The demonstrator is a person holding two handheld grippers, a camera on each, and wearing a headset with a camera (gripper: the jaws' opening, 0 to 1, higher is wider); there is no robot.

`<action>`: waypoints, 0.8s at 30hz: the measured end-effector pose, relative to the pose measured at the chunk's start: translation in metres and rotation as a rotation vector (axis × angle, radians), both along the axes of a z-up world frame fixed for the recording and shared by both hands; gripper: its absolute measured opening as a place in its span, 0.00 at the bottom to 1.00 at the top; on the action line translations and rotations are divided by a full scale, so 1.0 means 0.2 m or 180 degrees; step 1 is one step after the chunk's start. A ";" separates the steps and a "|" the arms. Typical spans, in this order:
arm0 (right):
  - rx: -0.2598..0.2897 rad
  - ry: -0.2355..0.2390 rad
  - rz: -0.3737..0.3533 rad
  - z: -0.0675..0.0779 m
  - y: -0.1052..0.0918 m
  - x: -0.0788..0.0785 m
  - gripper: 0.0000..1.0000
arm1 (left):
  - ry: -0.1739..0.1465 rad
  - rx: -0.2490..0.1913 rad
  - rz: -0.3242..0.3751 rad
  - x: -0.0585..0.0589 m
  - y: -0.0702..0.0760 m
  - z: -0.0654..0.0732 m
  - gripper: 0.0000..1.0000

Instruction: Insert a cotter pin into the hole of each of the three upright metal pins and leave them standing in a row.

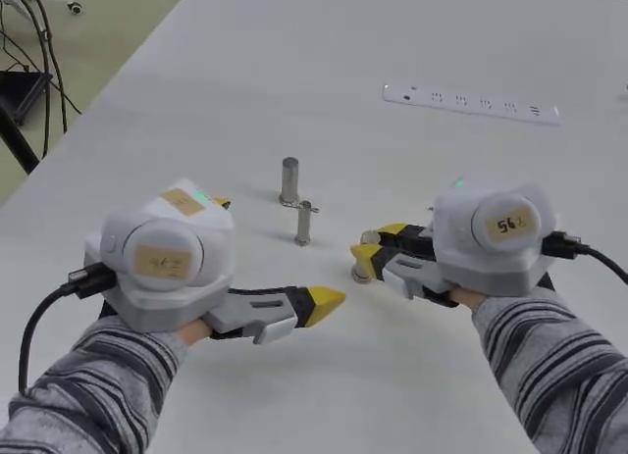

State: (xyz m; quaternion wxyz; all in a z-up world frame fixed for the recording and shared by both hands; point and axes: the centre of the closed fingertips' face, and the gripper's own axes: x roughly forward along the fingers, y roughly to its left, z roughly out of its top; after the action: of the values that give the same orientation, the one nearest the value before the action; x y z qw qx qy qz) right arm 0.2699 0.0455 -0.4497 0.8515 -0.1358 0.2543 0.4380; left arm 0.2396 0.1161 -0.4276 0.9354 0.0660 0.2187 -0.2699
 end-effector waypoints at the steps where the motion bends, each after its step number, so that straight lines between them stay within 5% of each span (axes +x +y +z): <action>1: -0.0013 -0.0010 0.0009 0.00 0.00 0.00 0.08 | -0.0005 0.0000 -0.0002 0.00 0.00 0.00 0.96; 13: -0.0053 -0.0041 0.0002 0.00 -0.01 -0.01 0.09 | 0.0013 0.0010 -0.0077 0.00 -0.03 -0.01 0.97; 17: 0.0077 0.0056 0.0028 0.01 0.00 -0.03 0.13 | 0.0032 0.0010 -0.0081 -0.01 -0.03 -0.01 0.97; 24: -0.0002 0.0159 0.0190 0.00 -0.07 -0.06 0.19 | 0.0034 -0.0010 -0.0096 -0.01 -0.04 -0.01 0.97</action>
State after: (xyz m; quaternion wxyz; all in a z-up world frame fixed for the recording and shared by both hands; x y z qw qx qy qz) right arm 0.2574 0.0309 -0.4487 0.8314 -0.1327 0.2714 0.4663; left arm 0.2375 0.1075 -0.4300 0.9301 0.0664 0.2223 -0.2846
